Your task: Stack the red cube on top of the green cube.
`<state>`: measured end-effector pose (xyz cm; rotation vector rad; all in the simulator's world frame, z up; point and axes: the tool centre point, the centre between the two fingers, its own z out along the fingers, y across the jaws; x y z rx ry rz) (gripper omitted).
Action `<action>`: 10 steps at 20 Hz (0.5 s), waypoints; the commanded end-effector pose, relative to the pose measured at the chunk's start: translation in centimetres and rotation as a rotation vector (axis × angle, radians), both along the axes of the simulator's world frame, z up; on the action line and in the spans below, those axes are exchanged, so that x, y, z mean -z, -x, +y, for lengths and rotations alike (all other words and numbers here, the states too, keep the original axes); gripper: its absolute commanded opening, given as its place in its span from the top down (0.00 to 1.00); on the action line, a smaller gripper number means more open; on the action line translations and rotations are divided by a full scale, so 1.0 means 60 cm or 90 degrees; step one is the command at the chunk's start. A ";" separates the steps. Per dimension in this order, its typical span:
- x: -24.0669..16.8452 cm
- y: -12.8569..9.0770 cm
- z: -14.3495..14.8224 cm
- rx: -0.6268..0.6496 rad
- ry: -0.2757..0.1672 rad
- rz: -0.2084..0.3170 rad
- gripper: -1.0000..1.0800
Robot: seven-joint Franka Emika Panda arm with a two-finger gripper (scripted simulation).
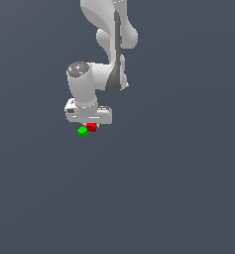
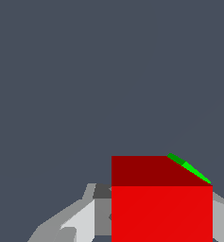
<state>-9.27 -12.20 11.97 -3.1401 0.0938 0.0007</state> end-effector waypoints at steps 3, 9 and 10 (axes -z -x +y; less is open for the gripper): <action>0.010 0.007 -0.013 0.000 0.000 0.000 1.00; 0.051 0.033 -0.061 0.000 0.001 0.000 1.00; 0.059 0.038 -0.071 0.000 0.001 0.000 1.00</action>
